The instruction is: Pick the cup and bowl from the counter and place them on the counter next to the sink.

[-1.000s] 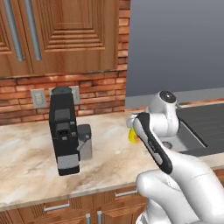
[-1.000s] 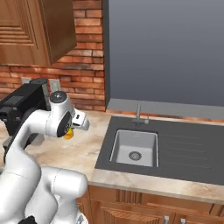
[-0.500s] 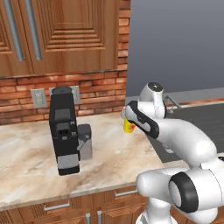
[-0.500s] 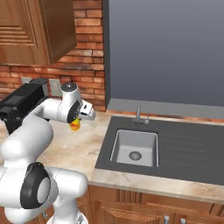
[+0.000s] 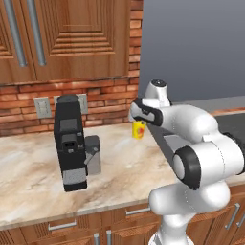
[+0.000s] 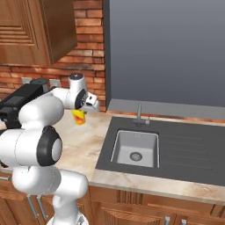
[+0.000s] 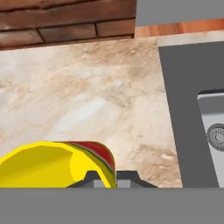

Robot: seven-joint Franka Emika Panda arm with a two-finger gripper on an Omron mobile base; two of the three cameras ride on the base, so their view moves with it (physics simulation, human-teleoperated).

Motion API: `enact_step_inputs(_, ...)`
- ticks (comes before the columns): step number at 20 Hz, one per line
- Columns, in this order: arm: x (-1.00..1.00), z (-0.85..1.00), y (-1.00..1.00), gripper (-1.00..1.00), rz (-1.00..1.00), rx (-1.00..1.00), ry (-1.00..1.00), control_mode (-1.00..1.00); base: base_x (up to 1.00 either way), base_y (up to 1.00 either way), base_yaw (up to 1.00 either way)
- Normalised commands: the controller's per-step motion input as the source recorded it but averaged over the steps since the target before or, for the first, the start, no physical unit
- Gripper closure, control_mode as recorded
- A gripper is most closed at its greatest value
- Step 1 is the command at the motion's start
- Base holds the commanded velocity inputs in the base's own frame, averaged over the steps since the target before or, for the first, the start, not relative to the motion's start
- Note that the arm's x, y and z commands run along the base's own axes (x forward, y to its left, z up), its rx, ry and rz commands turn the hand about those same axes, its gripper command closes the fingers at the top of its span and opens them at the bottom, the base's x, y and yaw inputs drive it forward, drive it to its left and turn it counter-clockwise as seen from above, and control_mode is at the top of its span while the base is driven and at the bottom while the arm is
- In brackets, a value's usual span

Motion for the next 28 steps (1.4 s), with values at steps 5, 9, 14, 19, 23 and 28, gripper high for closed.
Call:
enact_step_inputs(5,0.31,-0.41,-0.04,1.0,0.0,0.0,0.04,-1.0,0.0,0.0,0.0)
enact_step_inputs(9,0.17,-0.6,-0.05,1.0,0.0,0.0,0.0,-1.0,0.0,0.0,0.0)
enact_step_inputs(14,0.05,-0.58,-0.04,1.0,0.0,0.0,0.0,-1.0,0.0,0.0,0.0)
enact_step_inputs(19,0.0,-0.43,-0.01,1.0,0.0,0.0,0.0,-1.0,0.0,0.0,0.0)
enact_step_inputs(23,0.0,-0.19,0.0,1.0,0.0,0.0,0.0,-1.0,0.0,0.0,0.0)
enact_step_inputs(28,0.0,-0.08,0.0,1.0,0.0,0.0,0.0,-1.0,0.0,0.0,0.0)
